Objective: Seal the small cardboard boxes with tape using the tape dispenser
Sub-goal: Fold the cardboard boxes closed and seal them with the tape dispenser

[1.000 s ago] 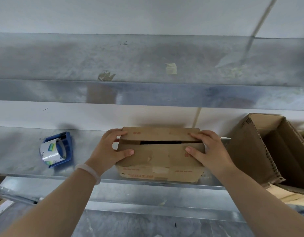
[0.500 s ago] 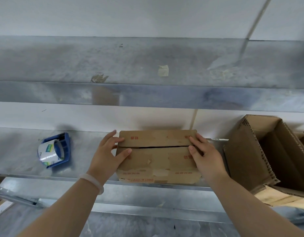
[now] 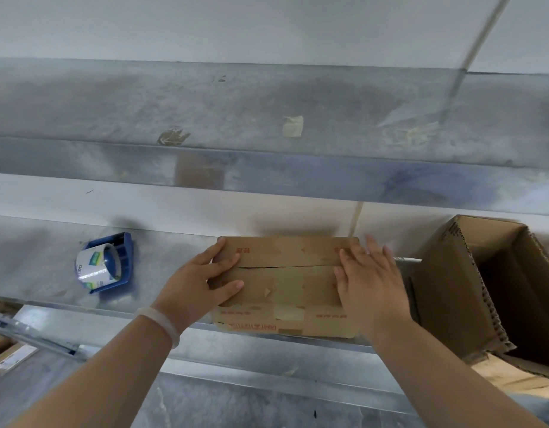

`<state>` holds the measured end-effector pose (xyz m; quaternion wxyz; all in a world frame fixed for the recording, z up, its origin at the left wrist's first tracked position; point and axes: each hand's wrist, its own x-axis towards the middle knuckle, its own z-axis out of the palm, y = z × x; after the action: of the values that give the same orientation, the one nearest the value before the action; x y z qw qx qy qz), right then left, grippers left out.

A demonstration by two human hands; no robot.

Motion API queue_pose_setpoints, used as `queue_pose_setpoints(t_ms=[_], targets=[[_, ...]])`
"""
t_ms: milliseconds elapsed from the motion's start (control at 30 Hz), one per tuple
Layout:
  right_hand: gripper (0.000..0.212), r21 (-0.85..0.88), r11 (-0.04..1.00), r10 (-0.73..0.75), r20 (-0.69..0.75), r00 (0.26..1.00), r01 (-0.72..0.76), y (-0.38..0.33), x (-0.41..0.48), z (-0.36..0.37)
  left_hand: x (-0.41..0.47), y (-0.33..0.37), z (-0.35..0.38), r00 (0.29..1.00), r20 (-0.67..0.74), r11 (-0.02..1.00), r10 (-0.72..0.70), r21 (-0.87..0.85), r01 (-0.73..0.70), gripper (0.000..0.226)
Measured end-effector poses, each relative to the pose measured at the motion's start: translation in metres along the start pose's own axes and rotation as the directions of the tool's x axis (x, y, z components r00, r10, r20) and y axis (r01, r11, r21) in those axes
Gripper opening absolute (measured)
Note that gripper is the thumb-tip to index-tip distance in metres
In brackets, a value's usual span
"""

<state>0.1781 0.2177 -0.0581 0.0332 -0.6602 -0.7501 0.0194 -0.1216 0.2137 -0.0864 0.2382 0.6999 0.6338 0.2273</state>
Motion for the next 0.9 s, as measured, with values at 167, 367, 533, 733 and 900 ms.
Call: queue_pose_setpoints(t_ms=[167, 367, 533, 733, 900], targets=[[0.075, 0.006, 0.924, -0.38, 0.133, 0.915, 0.383, -0.042, 0.002, 0.009, -0.002, 0.003, -0.001, 0.999, 0.027, 0.999, -0.035, -0.034, 0.035, 0.047], [0.075, -0.064, 0.918, -0.388, 0.07, 0.919, 0.393, -0.043, 0.006, 0.031, -0.006, 0.003, 0.003, 0.994, 0.065, 0.985, -0.09, -0.144, 0.099, 0.048], [0.074, -0.064, 0.927, -0.366, 0.071, 0.928, 0.37, -0.047, 0.004, 0.027, -0.013, -0.025, -0.011, 0.953, -0.182, 0.893, -0.241, -0.427, 0.144, 0.048], [0.075, -0.004, 0.94, -0.341, 0.052, 0.939, 0.341, -0.051, 0.007, 0.025, -0.012, -0.133, -0.084, 0.438, -0.626, 0.754, -0.646, -0.433, 0.494, 0.063], [0.074, 0.027, 0.937, -0.348, 0.031, 0.937, 0.348, -0.05, 0.01, 0.026, -0.003, -0.197, -0.092, 0.504, -0.055, 0.376, -0.862, -0.737, 0.562, 0.072]])
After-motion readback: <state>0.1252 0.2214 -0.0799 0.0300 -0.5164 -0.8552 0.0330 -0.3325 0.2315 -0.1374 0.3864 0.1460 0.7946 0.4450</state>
